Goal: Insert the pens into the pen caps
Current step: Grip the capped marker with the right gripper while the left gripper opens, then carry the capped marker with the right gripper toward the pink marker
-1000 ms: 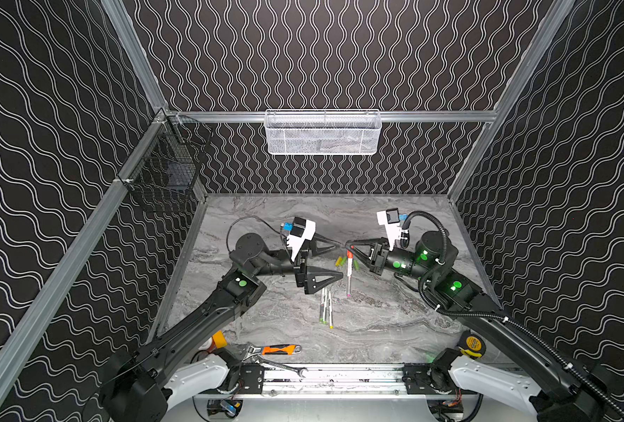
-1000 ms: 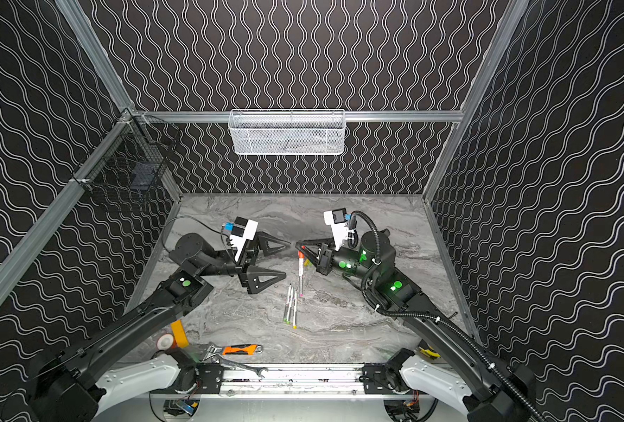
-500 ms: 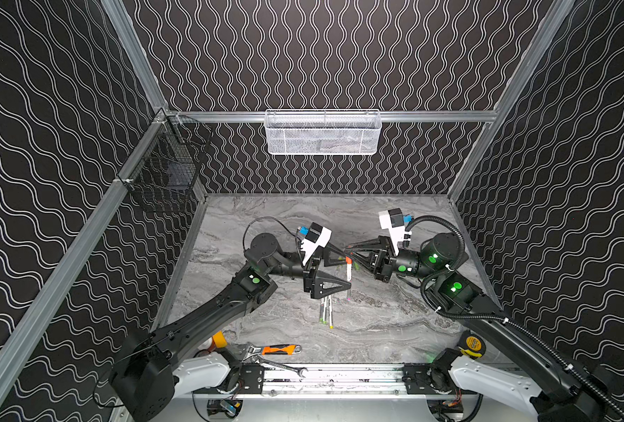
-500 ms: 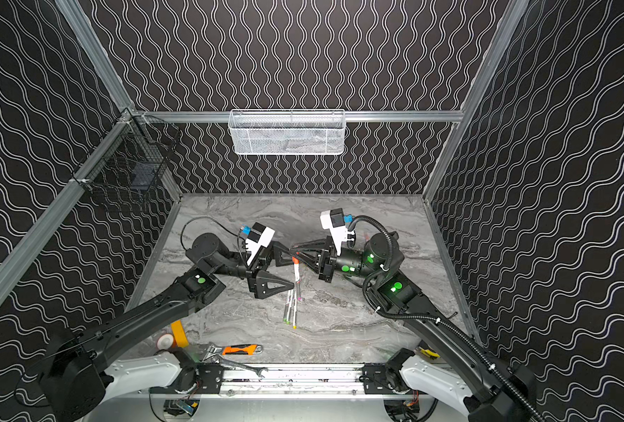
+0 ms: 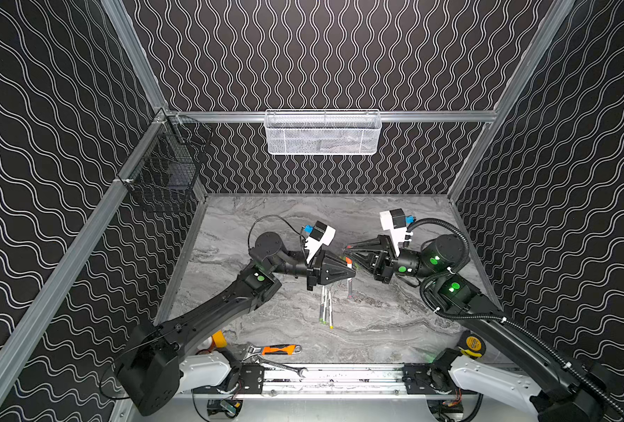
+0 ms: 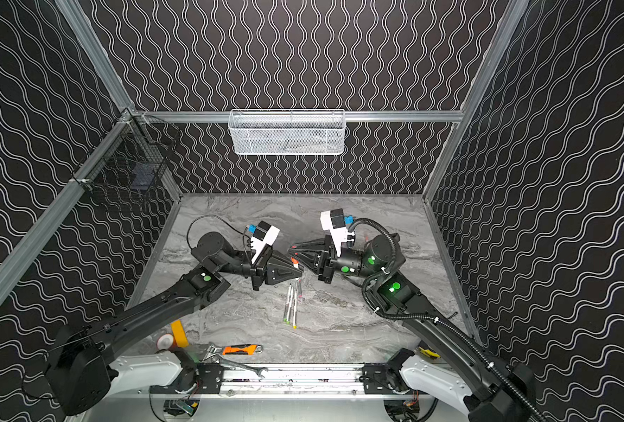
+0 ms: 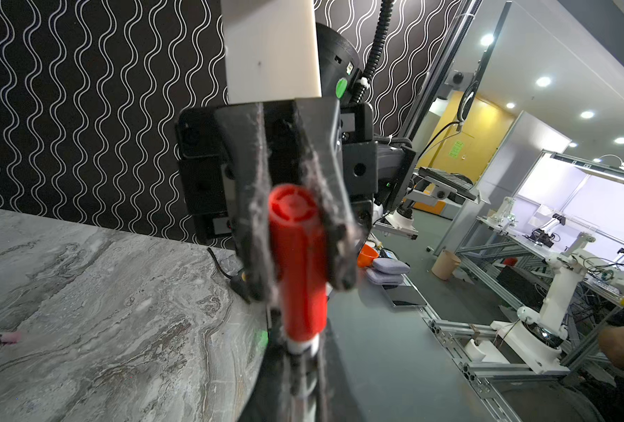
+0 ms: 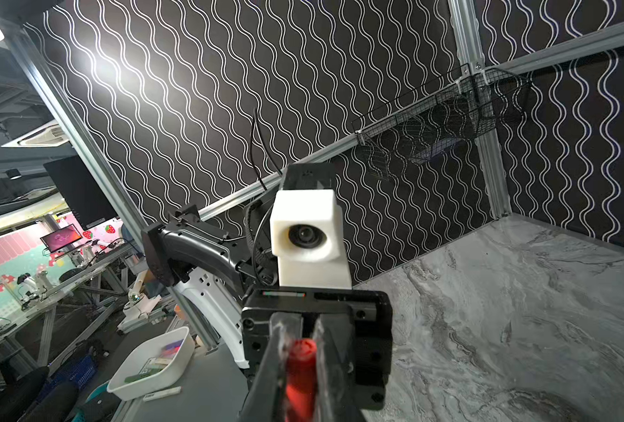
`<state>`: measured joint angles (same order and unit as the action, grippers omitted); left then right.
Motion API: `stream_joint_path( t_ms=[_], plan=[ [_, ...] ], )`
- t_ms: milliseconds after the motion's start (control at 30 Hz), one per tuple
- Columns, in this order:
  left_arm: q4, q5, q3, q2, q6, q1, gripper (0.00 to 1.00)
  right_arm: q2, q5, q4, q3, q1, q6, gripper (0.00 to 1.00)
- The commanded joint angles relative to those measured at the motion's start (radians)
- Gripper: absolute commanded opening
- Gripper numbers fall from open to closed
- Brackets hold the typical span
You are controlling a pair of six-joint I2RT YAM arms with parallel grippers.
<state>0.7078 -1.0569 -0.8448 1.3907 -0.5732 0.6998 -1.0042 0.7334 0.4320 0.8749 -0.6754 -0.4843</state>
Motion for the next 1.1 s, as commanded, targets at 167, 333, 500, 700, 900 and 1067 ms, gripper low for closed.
stream_joint_path(
  t_ms=[167, 333, 500, 700, 900, 1067],
  plan=[
    [-0.157, 0.255, -0.037, -0.064, 0.175, 0.000, 0.00, -0.023, -0.308, -0.246, 0.020, -0.092, 0.026, 0.00],
    [-0.211, 0.271, -0.058, -0.084, 0.221, 0.000, 0.00, -0.042, -0.412, -0.281, 0.012, -0.136, 0.007, 0.00],
    [-0.220, 0.270, -0.050, -0.095, 0.216, 0.000, 0.00, -0.038, -0.520, -0.315, 0.028, -0.134, -0.009, 0.00],
    [-0.320, 0.266, -0.043, -0.128, 0.243, 0.000, 0.58, -0.036, -0.584, -0.402, 0.076, -0.037, -0.021, 0.00],
    [-0.536, 0.322, -0.032, -0.211, 0.311, 0.000, 0.99, -0.090, -0.545, -0.509, 0.105, 0.177, 0.016, 0.00],
    [-0.756, 0.389, -0.043, -0.313, 0.388, 0.000, 0.99, -0.251, -0.518, -0.582, 0.114, 0.392, 0.134, 0.00]
  ],
)
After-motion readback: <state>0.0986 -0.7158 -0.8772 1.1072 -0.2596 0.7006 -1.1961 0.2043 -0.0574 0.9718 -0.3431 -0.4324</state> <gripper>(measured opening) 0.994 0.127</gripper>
